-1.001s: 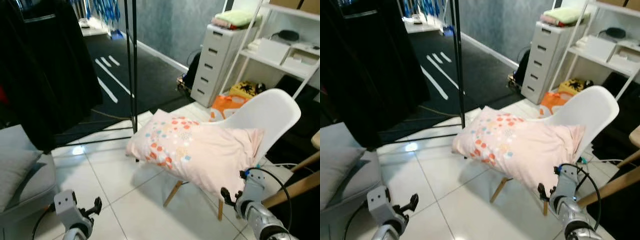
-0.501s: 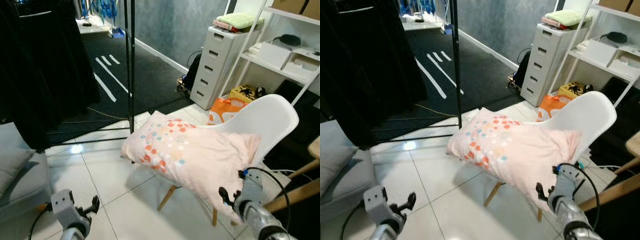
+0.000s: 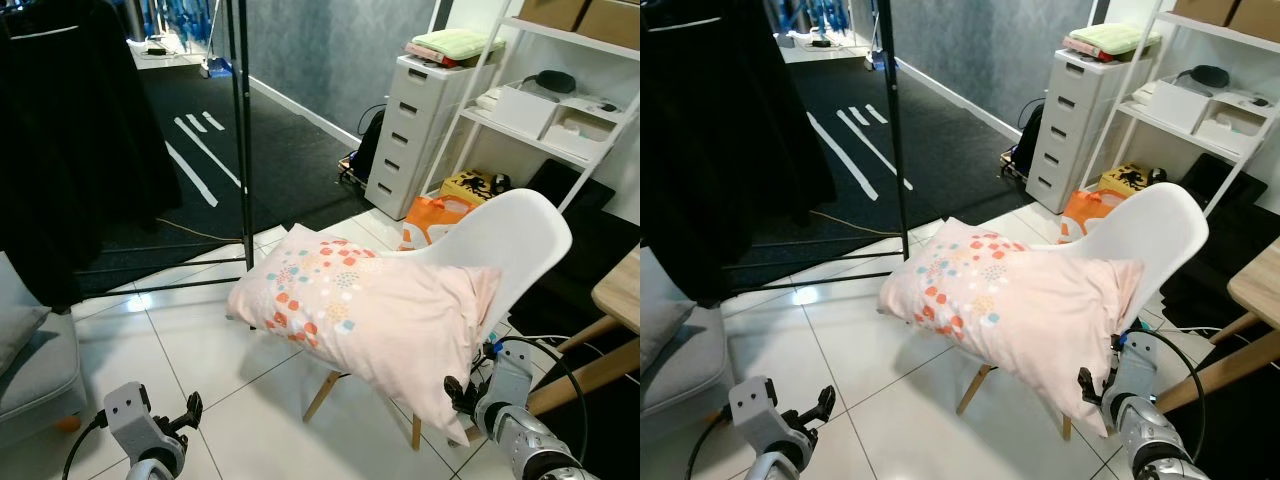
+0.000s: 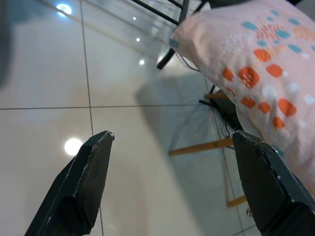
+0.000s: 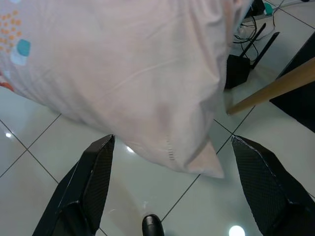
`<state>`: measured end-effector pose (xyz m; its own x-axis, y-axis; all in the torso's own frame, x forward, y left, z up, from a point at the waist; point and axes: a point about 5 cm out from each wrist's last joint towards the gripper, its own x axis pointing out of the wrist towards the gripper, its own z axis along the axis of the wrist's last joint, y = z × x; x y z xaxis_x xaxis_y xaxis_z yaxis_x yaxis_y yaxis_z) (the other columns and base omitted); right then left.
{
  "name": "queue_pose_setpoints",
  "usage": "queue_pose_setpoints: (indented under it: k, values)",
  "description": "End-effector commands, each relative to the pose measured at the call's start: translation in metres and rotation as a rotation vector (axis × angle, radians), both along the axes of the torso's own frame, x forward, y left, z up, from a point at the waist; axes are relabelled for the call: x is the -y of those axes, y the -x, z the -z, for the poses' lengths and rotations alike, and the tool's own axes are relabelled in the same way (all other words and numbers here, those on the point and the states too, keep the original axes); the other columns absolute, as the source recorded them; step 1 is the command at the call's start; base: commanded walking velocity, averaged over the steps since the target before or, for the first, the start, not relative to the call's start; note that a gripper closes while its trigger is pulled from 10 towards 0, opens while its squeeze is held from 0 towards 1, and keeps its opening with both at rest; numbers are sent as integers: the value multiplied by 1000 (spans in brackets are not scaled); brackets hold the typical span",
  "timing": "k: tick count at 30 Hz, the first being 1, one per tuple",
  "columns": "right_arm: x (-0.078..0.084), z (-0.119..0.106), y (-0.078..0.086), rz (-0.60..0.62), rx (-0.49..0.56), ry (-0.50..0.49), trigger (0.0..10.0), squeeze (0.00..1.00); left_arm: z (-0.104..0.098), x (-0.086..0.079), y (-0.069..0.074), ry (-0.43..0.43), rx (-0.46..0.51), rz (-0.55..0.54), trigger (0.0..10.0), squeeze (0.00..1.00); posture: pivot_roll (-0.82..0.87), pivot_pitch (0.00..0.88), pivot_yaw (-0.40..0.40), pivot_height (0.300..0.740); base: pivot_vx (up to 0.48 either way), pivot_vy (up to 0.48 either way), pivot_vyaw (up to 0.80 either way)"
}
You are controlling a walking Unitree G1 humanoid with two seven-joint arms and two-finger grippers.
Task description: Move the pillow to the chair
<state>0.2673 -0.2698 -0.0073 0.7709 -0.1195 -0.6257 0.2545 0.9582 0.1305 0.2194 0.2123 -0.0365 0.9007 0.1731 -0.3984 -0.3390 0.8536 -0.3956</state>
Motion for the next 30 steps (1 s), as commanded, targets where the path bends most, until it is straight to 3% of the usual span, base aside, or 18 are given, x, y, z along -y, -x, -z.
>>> queue_pose_setpoints:
  k: [1, 11, 18, 30]
  values:
    - [1, 1, 2, 10, -7, -7, 10000, 0, 1, 1, 1, 13, 3, 0, 10000, 0, -73, 0, -74, 740, 0, 0, 0]
    - [0, 1, 1, -2, -1, -2, 10000, 0, -1, -1, 1, 13, 11, 2, 10000, 0, -97, 0, -65, 740, 0, 0, 0]
    - [-3, 2, 1, -18, 2, 0, 10000, 0, 1, -1, -1, -31, -23, 58, 10000, 0, -121, 0, -46, 740, 0, 0, 0]
    - [-3, 1, 1, -30, -1, 5, 10000, 0, 2, 0, 0, -13, -27, 36, 10000, 0, -142, 0, -37, 740, 0, 0, 0]
